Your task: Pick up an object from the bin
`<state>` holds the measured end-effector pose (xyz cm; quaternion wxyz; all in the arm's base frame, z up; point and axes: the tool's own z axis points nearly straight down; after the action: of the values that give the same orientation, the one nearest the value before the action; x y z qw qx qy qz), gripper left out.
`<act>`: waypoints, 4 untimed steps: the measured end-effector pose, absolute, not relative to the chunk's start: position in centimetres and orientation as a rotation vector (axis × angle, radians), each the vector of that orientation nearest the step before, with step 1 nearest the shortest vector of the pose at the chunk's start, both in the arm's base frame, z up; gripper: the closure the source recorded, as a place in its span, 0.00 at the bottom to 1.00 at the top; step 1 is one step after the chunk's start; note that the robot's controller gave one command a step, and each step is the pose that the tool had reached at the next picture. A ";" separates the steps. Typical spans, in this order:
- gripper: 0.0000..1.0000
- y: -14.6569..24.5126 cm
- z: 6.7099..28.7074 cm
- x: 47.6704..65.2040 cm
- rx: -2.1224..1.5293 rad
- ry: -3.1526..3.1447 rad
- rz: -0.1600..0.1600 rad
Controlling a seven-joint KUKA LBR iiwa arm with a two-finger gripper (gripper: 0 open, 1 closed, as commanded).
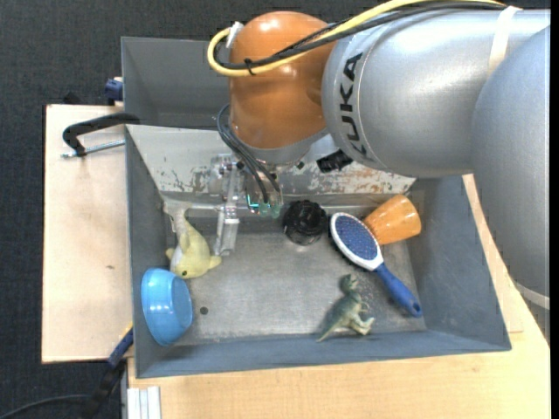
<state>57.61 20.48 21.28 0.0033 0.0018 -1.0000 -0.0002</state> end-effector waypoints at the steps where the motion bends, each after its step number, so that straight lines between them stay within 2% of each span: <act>1: 0.00 23.2 15.3 58.0 -0.268 -3.126 -0.001; 2: 0.00 20.2 8.5 56.4 0.291 -3.125 0.001; 3: 1.00 20.3 8.7 56.5 0.289 -3.130 -0.002; 4: 1.00 20.0 28.1 56.3 0.305 -3.143 -0.007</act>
Offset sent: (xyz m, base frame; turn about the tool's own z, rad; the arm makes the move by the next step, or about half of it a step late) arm 0.0044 0.0257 -0.0585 0.1769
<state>56.27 20.03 28.11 -0.0080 0.0966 -0.9953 -0.0023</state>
